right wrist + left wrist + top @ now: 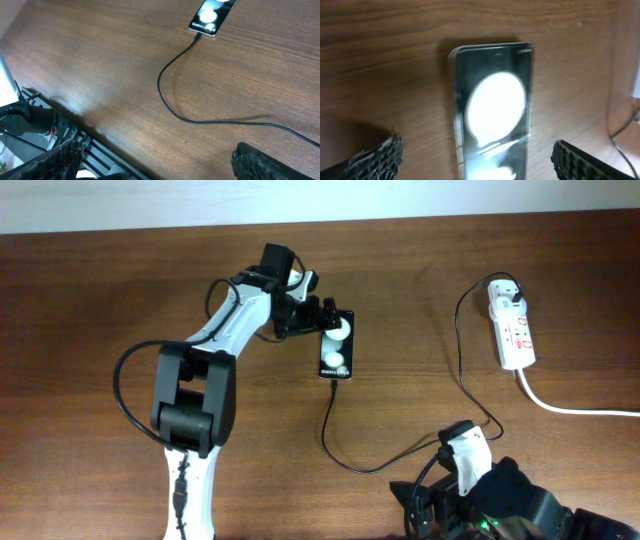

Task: Plug charger to phone and switch on socket
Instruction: 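Lower the phone onto the table with the left gripper and release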

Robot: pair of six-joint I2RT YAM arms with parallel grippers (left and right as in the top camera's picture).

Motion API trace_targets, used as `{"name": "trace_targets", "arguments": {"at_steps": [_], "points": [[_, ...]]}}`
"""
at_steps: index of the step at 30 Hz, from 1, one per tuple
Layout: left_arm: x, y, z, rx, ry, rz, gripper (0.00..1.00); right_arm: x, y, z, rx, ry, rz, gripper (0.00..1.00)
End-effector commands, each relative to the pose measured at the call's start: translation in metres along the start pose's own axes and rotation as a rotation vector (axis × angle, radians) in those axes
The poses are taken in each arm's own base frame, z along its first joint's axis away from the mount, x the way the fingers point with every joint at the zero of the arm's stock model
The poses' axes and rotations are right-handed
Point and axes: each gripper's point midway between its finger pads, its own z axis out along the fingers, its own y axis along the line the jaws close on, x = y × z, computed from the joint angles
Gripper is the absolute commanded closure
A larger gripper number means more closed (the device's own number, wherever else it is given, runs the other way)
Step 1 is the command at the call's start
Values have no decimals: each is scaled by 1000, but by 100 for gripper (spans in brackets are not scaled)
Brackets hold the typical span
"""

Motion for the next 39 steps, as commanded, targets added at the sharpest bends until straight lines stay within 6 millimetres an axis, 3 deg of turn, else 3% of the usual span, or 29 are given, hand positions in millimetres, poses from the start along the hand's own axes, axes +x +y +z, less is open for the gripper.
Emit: {"name": "trace_targets", "arguments": {"at_steps": [1,5,7,10,11,15,17,18,21,22,24,28,29,33,39], "points": [[2,62,-25,-155,15,-113,1,-2,1,-3,-5,-13,-1,1],[-8,88,-103,-227,-64,-169,1,-2,0,-3,-5,-13,-1,1],[-7,105,-158,-345,-135,-200,1,-2,0,-3,-3,-12,-2,1],[1,101,-229,-455,-232,-198,3,-2,0,-3,-4,-12,-2,1],[4,88,-254,-453,-281,-188,4,-2,0,-3,-4,-12,-2,1],[19,5,-379,-413,-636,-54,6,-2,0,-3,-4,-12,-2,1],[41,-52,-465,-373,-930,62,5,-2,0,-3,-4,-12,-2,1],[51,-67,-486,-361,-1004,92,4,-2,0,-3,-4,-12,-2,1],[119,-139,-590,-295,-1390,251,0,-2,0,-3,-4,-12,-2,1],[148,-149,-615,-308,-1490,262,1,-2,0,-3,-4,-12,-2,1],[194,-160,-635,-354,-1568,317,1,-2,0,-3,-3,-12,-2,1],[278,-173,-638,-392,-1619,420,1,-2,0,-3,-1,-14,-1,1],[289,-176,-638,-379,-1631,436,1,-2,0,-3,-1,-14,-1,1],[372,-190,-638,-332,-1742,514,1,-9,19,-4,-97,-29,3,1],[425,-195,-629,-275,-1795,586,1,-44,41,-10,-189,-168,12,1]]}}
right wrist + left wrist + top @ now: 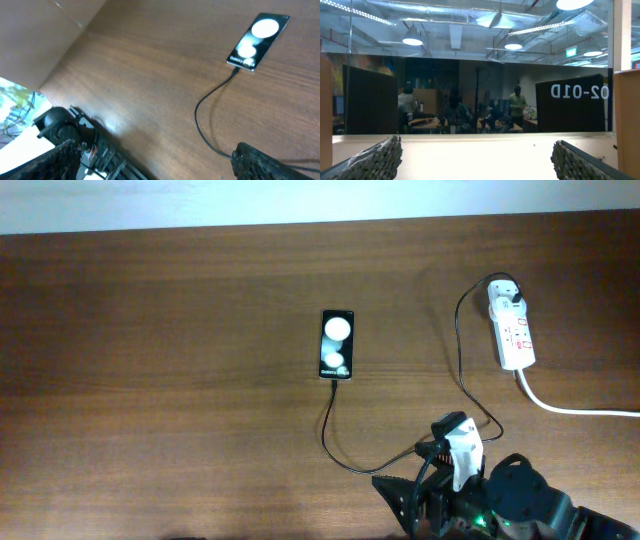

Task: Plug charger to phone and switch on socket
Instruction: 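Lower the phone onto the table with the left gripper and release, then move the right gripper over the power strip switch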

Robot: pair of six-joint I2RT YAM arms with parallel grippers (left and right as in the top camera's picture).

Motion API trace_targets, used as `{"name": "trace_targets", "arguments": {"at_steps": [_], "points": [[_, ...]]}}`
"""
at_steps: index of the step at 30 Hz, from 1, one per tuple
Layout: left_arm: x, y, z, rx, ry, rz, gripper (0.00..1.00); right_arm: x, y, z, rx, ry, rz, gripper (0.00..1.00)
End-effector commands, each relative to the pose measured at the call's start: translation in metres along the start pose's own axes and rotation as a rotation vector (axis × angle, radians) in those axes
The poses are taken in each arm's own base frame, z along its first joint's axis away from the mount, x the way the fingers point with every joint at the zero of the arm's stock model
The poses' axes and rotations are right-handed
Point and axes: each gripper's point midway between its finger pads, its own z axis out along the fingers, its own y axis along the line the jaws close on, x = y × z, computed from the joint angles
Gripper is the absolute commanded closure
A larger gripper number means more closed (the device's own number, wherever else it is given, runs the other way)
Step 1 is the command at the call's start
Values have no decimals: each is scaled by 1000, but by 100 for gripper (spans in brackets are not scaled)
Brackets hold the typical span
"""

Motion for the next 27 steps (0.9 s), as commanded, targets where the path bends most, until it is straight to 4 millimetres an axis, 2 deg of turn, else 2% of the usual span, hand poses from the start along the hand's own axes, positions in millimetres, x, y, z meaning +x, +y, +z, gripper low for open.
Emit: {"name": "trace_targets", "arguments": {"at_steps": [1,3,5,6,7,8,9,12,13,14,15,16,18,19,20,21,23,25,27], "points": [[-6,-9,-39,47,-63,21,1,-11,3,-3,-10,-46,-2,1],[-10,-14,-70,40,-124,35,1,-10,-1,-3,11,-46,-2,1],[-9,-21,-102,17,-174,57,1,-6,-17,1,100,-31,-4,18],[-2,-20,-113,-23,-174,63,1,1,-38,7,214,-9,-13,34],[-2,-19,-114,-36,-173,64,1,6,-54,16,303,11,-19,49],[-1,-19,-113,-34,-171,64,1,11,-72,27,414,31,-6,78],[-3,-19,-113,-34,-178,65,1,16,-89,38,522,59,-15,96],[-6,-22,-114,-21,-190,68,1,34,-125,70,779,98,207,96],[-2,-21,-113,-22,-174,66,1,42,-141,77,852,112,309,96],[6,-20,-112,-26,-139,61,1,53,-164,83,928,183,421,96],[16,-19,-111,-29,-102,56,1,60,-178,82,951,234,518,96],[31,-17,-110,-35,-40,47,1,64,-197,74,984,259,642,96],[64,-14,-111,-47,94,28,1,61,-222,60,1008,239,776,96],[92,-11,-115,-58,211,12,1,55,-233,57,972,238,812,96],[137,-8,-129,-74,399,-15,1,51,-246,50,969,208,872,96],[144,-8,-132,-79,428,-18,1,46,-257,44,984,167,904,96],[145,-7,-133,-81,432,-19,1,36,-272,38,993,90,945,92],[145,-7,-134,-79,429,-18,1,37,-281,29,988,67,1022,93],[145,-8,-142,-75,403,-15,1,32,-294,8,1017,21,1102,95]]}}
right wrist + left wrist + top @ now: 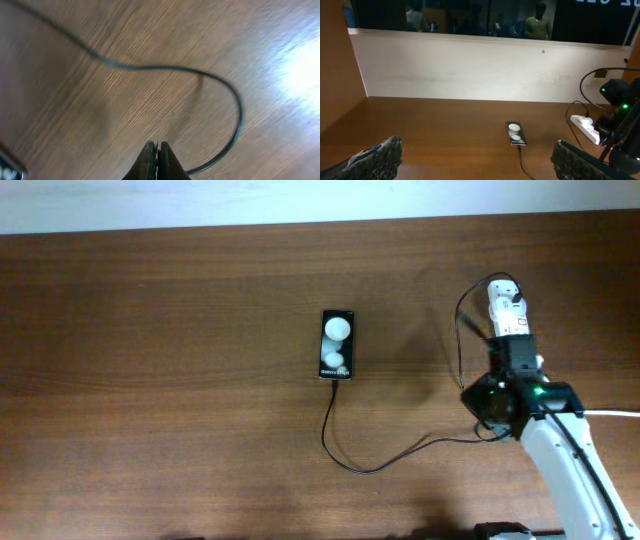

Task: Plug charger to phone and switch on socket
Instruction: 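Move the right gripper over the power strip switch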

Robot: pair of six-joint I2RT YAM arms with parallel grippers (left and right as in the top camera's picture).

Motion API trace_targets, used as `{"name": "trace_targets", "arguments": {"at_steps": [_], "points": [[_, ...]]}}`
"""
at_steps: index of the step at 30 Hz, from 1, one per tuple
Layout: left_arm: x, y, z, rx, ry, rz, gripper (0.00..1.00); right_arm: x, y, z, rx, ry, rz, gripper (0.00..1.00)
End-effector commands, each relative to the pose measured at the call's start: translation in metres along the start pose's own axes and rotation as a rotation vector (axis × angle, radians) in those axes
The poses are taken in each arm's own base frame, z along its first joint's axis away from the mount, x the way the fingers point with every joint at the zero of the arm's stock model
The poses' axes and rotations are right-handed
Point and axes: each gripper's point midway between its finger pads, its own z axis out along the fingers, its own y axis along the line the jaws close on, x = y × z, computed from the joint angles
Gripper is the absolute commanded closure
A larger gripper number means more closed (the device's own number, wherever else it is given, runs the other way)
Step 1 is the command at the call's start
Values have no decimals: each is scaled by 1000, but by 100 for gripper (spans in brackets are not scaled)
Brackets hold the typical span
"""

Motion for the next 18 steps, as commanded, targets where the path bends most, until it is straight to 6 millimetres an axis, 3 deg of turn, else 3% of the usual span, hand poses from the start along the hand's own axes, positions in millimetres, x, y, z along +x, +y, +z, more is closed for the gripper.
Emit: {"name": "trace_targets", "arguments": {"at_steps": [1,4,6,8,11,13,16,18], "points": [[6,0,-16,1,-60,19,1,-29,-5,-18,-14,-22,93,96],[10,-2,-37,10,-141,29,1,-60,-6,-38,26,-20,165,96],[10,-1,-40,18,-147,28,1,-78,3,-43,60,7,156,96],[10,-1,-40,21,-147,28,1,-112,17,-43,125,45,175,96],[10,-1,-40,21,-147,28,1,-148,33,-23,158,74,151,96],[10,-1,-40,21,-146,28,1,-166,31,-2,180,90,182,96],[10,-1,-40,21,-147,28,1,-185,18,35,196,101,238,96],[10,-1,-40,21,-147,28,1,-189,25,53,156,118,252,96]]}}
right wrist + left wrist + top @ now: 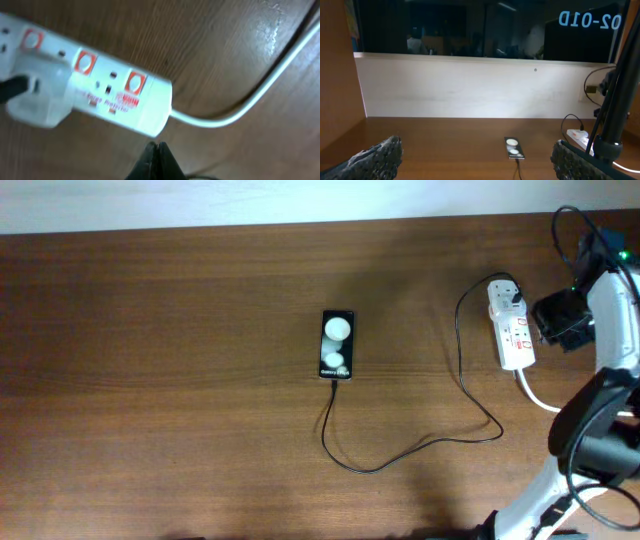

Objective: Plug charger to phone and switch on socket

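Note:
The black phone [337, 345] lies flat mid-table, screen up, also seen in the left wrist view [513, 147]. A black charger cable [345, 462] meets its bottom edge and loops right to a plug in the white power strip [513, 332]. My right gripper [545, 322] is beside the strip's right side. In its wrist view the right gripper [156, 146] is shut and empty, just off the strip [100, 97] near a red switch [134, 82]. My left gripper [475, 150] is open and empty, far back from the phone and out of the overhead view.
A white mains cord [560, 405] runs from the strip's near end to the right edge. The right arm [590, 440] stretches up along the table's right side. A pale wall [470, 92] stands behind the table.
My right gripper, still shut, has gone from over the cable loop below the strip to the strip's right side. The left wrist view has tilted up slightly.
At first my left gripper stood open over the phone and the right gripper sat open at the front edge. Then the left arm was gone from the overhead view. Later the right gripper was shut near the cable, and now it is beside the strip.

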Robot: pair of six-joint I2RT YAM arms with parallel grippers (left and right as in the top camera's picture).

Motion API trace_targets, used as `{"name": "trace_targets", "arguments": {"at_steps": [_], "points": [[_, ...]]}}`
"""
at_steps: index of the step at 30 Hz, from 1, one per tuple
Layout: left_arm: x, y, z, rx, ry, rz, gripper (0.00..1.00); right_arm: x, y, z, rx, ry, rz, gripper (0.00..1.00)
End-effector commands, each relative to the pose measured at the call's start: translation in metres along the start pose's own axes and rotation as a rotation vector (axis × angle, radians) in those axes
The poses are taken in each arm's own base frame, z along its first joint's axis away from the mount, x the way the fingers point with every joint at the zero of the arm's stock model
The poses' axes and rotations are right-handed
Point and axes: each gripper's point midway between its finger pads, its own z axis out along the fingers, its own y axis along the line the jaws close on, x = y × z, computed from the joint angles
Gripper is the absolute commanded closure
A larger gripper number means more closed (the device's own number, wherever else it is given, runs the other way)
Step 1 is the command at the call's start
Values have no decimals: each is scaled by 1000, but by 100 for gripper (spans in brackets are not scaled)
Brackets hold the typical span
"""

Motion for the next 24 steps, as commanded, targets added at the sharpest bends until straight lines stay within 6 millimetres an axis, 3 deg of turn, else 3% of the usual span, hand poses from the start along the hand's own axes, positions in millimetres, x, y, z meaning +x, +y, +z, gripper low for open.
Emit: {"name": "trace_targets", "arguments": {"at_steps": [1,7,10,24], "points": [[0,2,0,-3,-1,12,1,-8,21,20,-64,23,3,96],[0,2,0,-4,-1,12,1,-12,60,55,-199,67,0,96],[0,2,0,-5,-1,12,1,-16,66,68,-212,66,7,96],[-3,1,0,-4,-12,13,1,-28,80,73,-261,19,5,96]]}}
